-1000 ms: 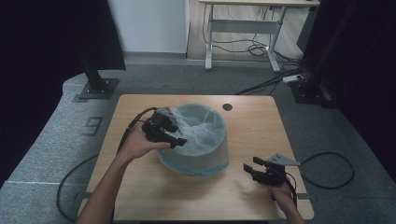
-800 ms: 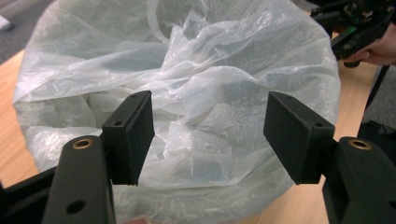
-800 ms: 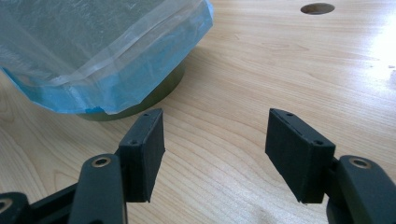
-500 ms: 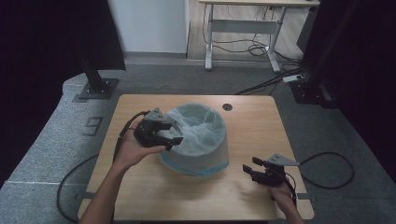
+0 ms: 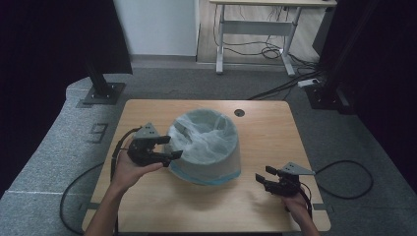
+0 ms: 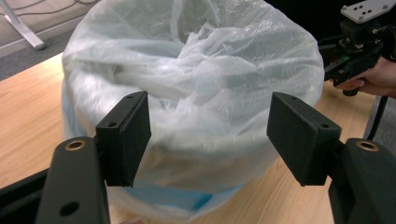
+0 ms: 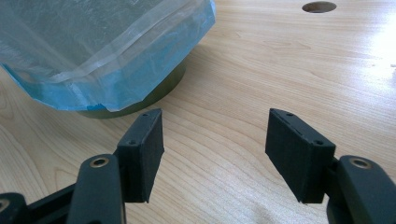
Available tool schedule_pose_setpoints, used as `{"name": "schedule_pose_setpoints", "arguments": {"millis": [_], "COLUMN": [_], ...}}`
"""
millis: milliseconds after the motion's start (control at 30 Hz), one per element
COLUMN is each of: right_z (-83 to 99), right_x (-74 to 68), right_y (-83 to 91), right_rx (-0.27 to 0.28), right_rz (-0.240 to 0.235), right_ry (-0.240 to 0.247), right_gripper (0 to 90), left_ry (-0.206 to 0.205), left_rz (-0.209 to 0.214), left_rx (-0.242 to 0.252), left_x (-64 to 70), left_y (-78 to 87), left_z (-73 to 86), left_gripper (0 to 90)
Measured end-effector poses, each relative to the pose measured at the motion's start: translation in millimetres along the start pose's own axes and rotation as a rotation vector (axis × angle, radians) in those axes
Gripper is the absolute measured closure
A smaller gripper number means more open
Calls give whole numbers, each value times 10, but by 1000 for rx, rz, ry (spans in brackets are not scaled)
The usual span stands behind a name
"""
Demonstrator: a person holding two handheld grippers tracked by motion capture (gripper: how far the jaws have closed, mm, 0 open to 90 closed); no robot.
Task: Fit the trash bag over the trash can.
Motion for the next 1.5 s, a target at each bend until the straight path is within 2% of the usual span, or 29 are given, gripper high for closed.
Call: {"name": "schedule_pose_setpoints", "arguments": {"millis": [67,167,367,433,533,867,933,967,1067,1267,1500], "right_z": [4,9,22,27,33,59,63,66,71,78,77], "right_x": [-2,-4,-10,-17,-29,-46,-45,-46,-53,-67,-60], "right_y": [-1,-4,-17,-30,-45,-72,-78,-83,-92,-107,-103], "right_rx": [-1,-5,-11,-13,-20,-32,-36,-39,-44,-54,-53], "right_rz": [0,0,2,2,1,0,0,-1,-1,0,3], "right_ry": [0,1,1,2,5,7,7,9,13,23,20], "right_gripper": [360,360,360,360,360,358,358,358,358,357,348], "left_ry": [7,23,30,42,46,152,152,157,179,194,194], "left_rz": [-15,-14,-58,-53,-78,-102,-124,-134,-128,-134,-136], "left_rx": [14,30,48,56,44,13,-16,-17,-12,-41,-40], "left_x": [-1,-14,0,3,-1,-171,-212,-224,-264,-297,-298], "left_y": [25,70,169,188,183,25,4,3,3,-48,-58], "left_z": [70,192,437,523,650,1106,1168,1185,1250,1371,1367], "left_gripper": [307,309,311,312,314,326,327,329,332,332,332]}}
Point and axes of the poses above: each handheld gripper's, and its own axes: y roughly backward along the jaws, z roughly out of its underside, x roughly to its right, the point moved 1 cm from there along -y, roughly forward along the jaws, and after that the axes turned 1 degree about y, right-handed, at the moved point
